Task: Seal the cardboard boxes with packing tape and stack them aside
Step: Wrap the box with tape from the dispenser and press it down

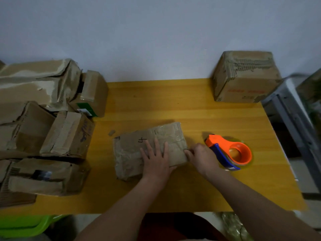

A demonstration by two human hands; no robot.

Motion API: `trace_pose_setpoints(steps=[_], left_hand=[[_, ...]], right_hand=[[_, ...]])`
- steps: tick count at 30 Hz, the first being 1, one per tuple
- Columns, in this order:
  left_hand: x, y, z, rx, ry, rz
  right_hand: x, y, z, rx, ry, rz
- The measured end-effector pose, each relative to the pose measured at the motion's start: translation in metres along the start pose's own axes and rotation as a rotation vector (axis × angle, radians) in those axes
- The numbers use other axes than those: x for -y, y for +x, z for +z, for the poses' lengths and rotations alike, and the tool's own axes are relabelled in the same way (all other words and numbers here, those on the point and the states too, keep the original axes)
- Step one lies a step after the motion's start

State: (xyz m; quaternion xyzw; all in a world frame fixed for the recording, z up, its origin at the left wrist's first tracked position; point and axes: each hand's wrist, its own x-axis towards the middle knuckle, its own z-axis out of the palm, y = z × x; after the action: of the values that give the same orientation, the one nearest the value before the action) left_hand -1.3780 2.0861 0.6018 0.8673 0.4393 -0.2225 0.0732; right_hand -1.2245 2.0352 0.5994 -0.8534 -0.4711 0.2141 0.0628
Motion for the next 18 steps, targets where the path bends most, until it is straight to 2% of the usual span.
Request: trace_pose_setpoints(steps=[4, 7, 9, 11, 13, 18], left_hand=[[-0.01, 0.005, -0.01, 0.021, 0.025, -0.026], [-0.018, 0.01, -0.024, 0.009, -0.027, -0.05], [-0.027, 0.011, -0.027, -0.059, -0.054, 0.045], [-0.034, 0.012, -0.024, -0.078, -0.041, 0.179], [-0.039, 0.014, -0.018, -0.045, -0.006, 0.213], [-0.044, 0.019, -0.018, -0.018, -0.015, 0.165]], right_hand=[[-0.018, 0.0, -0.007, -0.033, 0.094, -0.025], [-0.041, -0.004, -0.013, -0.225, 0.168, 0.025], [-0.059, -0.007, -0.014, -0.336, 0.123, 0.163], [-0.074, -0.012, -0.011, -0.323, 0.044, 0.328], [-0.088, -0.016, -0.005, -0.287, -0.002, 0.4], [-0.104, -0.014, -0.002, -0.101, -0.115, 0.352]])
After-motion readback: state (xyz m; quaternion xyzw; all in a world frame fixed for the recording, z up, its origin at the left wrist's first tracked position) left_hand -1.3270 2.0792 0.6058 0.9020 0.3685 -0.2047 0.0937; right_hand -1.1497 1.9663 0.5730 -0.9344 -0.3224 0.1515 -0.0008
